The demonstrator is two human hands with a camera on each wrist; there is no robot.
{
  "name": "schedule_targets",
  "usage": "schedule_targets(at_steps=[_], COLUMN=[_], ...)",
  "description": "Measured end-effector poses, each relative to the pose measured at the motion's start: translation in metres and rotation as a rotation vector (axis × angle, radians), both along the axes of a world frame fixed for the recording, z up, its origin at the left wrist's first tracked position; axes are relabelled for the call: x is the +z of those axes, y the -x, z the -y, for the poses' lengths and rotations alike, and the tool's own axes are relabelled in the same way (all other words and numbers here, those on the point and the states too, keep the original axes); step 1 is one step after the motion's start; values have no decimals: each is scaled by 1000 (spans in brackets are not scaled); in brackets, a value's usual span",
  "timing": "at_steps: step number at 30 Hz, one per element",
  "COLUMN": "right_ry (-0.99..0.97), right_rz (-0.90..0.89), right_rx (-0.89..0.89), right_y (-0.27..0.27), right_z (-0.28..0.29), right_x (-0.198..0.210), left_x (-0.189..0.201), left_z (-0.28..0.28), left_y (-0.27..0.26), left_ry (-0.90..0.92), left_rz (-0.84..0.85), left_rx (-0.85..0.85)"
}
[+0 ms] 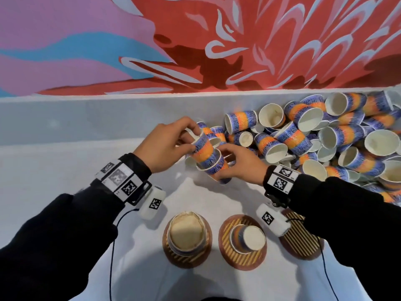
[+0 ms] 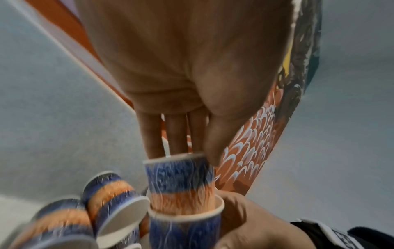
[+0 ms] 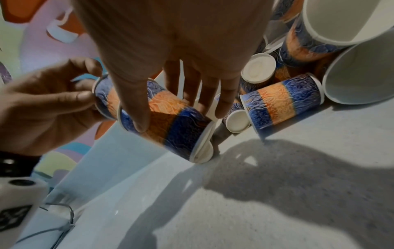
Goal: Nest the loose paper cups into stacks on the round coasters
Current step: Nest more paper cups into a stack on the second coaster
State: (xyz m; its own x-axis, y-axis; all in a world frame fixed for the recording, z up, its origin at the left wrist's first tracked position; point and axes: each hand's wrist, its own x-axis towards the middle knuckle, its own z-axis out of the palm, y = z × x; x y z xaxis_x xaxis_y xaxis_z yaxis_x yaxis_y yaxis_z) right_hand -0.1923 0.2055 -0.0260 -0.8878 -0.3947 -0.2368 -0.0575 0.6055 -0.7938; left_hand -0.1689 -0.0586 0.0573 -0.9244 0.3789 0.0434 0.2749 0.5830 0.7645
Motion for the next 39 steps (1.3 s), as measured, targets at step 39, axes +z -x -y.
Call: schedule_targets(at_steps=[39], right_ry=[17], right_rz=[118], right_rx=[-43], right_y=[-21], right_z=[-49], right_x=[-45], left_x=[-104], left_z=[1], left_y=[57], left_ry=[641], left_rz=[-29], left_rx=[-186])
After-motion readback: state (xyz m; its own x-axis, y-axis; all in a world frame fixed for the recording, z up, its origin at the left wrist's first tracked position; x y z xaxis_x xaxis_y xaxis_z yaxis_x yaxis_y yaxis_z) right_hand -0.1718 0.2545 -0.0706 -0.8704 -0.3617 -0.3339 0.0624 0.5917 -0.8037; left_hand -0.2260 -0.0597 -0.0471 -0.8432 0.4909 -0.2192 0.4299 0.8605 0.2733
